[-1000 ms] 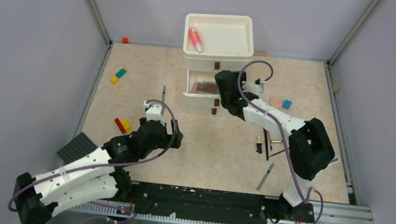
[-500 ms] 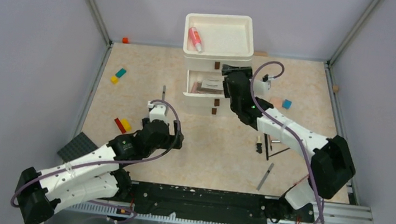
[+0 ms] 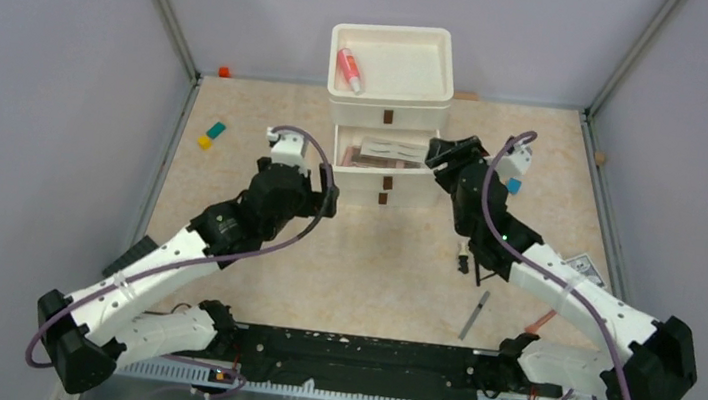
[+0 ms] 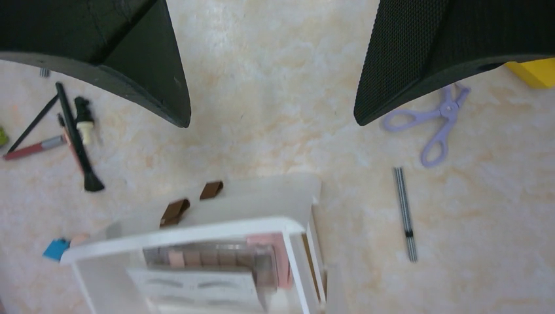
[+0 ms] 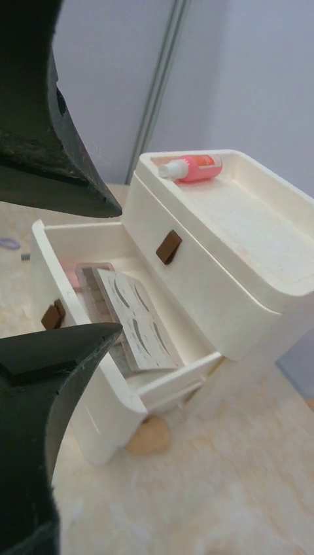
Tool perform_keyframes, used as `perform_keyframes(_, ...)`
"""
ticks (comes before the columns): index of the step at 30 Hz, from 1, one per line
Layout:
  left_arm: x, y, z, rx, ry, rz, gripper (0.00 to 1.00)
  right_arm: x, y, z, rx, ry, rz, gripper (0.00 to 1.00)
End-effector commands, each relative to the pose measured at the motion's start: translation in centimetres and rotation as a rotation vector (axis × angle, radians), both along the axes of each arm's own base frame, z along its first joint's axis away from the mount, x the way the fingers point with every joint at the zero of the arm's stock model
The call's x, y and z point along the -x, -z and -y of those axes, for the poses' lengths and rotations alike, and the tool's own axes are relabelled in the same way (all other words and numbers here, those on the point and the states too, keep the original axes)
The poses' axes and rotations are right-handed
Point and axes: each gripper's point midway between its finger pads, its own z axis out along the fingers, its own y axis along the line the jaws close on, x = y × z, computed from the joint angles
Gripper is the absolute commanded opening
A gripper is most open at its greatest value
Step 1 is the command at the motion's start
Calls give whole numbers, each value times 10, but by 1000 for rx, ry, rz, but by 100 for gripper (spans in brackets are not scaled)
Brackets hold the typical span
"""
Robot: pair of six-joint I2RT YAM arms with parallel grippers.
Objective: Organize the makeup
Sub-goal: Place the makeup in the drawer, then close the drawer in the storage box.
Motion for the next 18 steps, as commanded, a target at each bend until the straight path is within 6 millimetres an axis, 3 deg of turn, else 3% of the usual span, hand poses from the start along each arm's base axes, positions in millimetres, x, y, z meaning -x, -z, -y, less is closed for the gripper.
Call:
perform_keyframes(1, -39, -56, -1, 14, 3, 123, 99, 11, -5, 44, 317, 9, 28, 59)
perform_keyframes(5, -81, -92, -3, 48, -13, 150, 99, 20, 19, 67, 422, -37, -65, 59)
perform_keyframes(9, -128, -126, -6, 72, -36, 182, 98, 29, 35, 64, 459, -140, -105, 59)
perform_keyframes(13, -183, -130, -9, 55, -87, 169, 90, 35, 37, 54, 460, -215, -109, 59)
perform_keyframes(18, -228, -136, -14, 1, -133, 179, 80, 38, 36, 48, 449, -256, -103, 59)
